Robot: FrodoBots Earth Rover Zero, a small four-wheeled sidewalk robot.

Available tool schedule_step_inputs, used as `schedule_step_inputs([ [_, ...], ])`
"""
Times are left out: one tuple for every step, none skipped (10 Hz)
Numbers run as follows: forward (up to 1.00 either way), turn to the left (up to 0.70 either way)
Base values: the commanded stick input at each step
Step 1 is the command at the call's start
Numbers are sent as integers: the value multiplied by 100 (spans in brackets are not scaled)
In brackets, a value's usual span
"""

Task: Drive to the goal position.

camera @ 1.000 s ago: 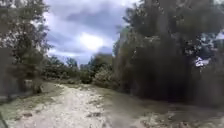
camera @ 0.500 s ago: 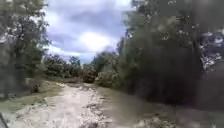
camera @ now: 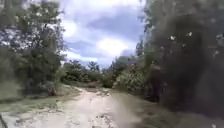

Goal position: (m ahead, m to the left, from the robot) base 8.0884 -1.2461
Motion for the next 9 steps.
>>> schedule_step_inputs([
  [85,0],
  [85,0],
  [85,0],
  [85,0],
  [85,0],
  [85,0],
  [85,0],
  [85,0],
  [85,0],
])
